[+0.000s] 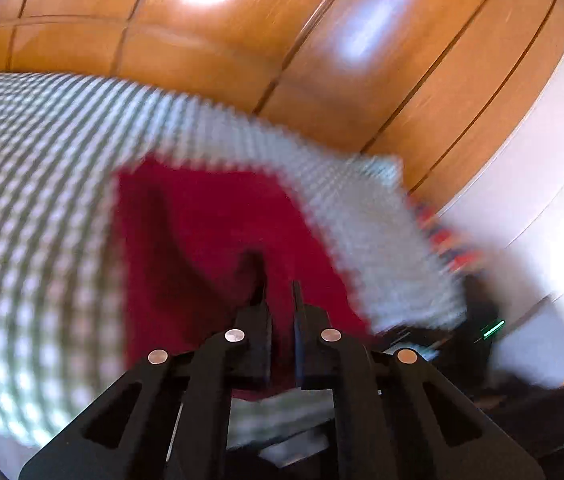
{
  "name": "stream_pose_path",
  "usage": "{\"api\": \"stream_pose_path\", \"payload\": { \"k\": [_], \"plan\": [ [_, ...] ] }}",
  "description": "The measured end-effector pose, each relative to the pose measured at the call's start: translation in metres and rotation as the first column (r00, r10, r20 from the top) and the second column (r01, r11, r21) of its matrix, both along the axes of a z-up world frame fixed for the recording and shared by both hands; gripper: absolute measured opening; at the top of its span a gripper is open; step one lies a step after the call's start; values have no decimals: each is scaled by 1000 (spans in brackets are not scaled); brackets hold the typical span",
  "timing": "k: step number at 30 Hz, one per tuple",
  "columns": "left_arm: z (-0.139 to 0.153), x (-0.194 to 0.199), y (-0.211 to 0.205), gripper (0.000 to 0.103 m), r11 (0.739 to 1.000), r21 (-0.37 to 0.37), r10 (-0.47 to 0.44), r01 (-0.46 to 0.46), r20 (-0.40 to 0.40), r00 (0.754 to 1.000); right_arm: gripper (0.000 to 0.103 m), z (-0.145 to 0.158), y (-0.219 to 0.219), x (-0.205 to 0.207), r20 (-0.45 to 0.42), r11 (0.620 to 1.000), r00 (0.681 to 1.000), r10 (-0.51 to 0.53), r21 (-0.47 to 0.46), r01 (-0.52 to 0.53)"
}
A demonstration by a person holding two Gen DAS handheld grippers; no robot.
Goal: Fold small clothes
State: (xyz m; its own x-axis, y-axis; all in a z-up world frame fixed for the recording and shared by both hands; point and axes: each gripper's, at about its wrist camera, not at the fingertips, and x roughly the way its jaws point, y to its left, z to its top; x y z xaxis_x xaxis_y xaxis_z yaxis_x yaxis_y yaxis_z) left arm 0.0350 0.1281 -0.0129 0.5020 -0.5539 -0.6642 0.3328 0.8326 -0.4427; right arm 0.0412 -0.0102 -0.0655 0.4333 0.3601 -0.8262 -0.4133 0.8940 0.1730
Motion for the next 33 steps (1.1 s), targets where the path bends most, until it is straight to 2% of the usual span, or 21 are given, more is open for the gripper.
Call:
{"api": "stream_pose_path", "payload": {
  "k": [2,3,5,7,10,12,14,17,19,22,23,24,26,28,31,33],
  "plan": [
    [-40,-1,9,6,999,18,29,-27,-110,994,22,-11,2,0,-19,1000,1000,14,-20,-14],
    [-49,-4,14,6,1000,8,30,-29,-128,991,24,-12,4,-1,-16,999,1000,21,-25,-22],
    [-52,-7,22,6,997,-55,45,-52,-136,990,43,-11,4,-2,-26,999,998,52,-16,-52],
    [-40,-6,26,7,991,-129,18,-34,-120,993,56,-12,3,-1,-36,996,996,87,8,-86],
    [-18,-1,37,21,976,-214,20,-34,-67,998,66,-10,-3,-5,-36,993,992,120,13,-120],
    [-13,7,43,40,965,-256,41,-59,-78,996,71,-7,-12,-6,-47,991,990,136,25,-135],
    [-13,19,46,43,959,-272,51,-75,-92,994,75,0,-23,-8,-48,988,988,147,44,-145],
    [-22,47,40,60,949,-304,36,-83,-156,987,77,20,-45,-2,-24,991,994,107,89,-104],
    [-30,63,32,60,947,-304,39,-102,-206,978,77,31,-55,-2,-1,992,998,61,113,-61],
    [-43,83,32,60,927,-347,47,-141,-265,963,77,42,-62,6,35,992,999,-8,126,3],
    [-43,89,31,51,922,-362,43,-140,-263,964,77,46,-63,11,55,991,998,-38,132,31],
    [-40,91,29,30,925,-355,43,-134,-251,967,77,49,-63,15,67,989,996,-52,139,42],
    [-27,89,26,17,937,-331,49,-112,-193,980,75,57,-55,22,100,987,993,-56,158,39],
    [-10,82,25,15,941,-322,67,-101,-114,991,72,65,-34,25,147,989,989,-21,147,-1],
    [24,69,30,15,949,-303,92,-89,-2,996,69,69,-5,21,210,993,976,58,89,-78],
    [34,66,34,15,965,-244,114,-100,44,993,69,61,20,18,233,991,965,118,34,-129]
  ]
}}
